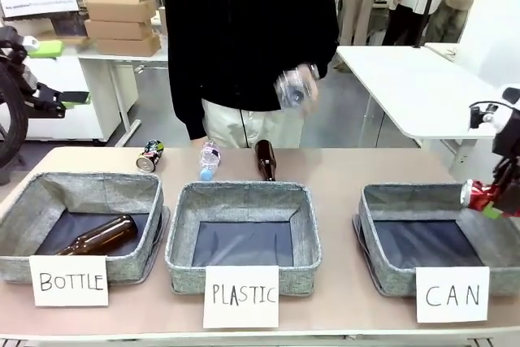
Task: Sort the can waste into the basket.
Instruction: Pick up the can waste from the table and place it in the right Fabric basket.
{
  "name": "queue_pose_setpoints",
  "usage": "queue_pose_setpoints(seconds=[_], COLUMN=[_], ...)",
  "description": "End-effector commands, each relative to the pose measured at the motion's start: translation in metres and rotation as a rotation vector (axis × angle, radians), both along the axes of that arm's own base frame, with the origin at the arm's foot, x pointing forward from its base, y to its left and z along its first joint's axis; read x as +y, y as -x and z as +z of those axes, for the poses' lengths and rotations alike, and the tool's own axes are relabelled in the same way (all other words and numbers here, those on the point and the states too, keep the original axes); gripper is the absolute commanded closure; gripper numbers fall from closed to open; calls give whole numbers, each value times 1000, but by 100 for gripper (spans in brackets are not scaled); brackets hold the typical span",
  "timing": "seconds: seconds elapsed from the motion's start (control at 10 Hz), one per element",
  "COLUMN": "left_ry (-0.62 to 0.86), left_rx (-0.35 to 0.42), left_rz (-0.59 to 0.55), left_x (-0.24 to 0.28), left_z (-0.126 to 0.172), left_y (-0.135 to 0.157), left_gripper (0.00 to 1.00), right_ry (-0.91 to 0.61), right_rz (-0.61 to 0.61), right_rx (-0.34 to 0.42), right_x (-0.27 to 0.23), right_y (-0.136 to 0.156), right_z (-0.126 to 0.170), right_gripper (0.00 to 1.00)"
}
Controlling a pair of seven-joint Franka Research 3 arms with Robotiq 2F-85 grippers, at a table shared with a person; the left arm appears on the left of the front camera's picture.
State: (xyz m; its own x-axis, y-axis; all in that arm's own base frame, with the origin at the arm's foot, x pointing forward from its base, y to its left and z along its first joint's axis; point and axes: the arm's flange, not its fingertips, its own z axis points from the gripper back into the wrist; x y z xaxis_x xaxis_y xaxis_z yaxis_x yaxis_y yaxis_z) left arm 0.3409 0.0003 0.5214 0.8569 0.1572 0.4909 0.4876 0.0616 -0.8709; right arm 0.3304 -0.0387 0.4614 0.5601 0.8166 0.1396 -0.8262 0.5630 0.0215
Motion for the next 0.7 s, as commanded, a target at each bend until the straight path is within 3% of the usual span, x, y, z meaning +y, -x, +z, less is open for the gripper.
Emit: queue_pose_setpoints(seconds=[0.0,0.2,0.3,0.6], left_ry=[20,20,20,20], left_rx=[-25,-25,-25,-25], left_rz=[0,0,0,0], left_x=[-2,-2,-2,-2], left_z=[1,1,1,1], left_y=[0,0,0,0], left_gripper=[0,0,0,0], right_ry=[-52,-68,-104,-116], right_rz=[47,61,68,79], right_rx=[-11,15,50,55], right_x=[-3,-3,-3,-4], right_y=[-18,-27,-32,-33], right_z=[3,9,11,13], right_gripper=[100,100,0,0])
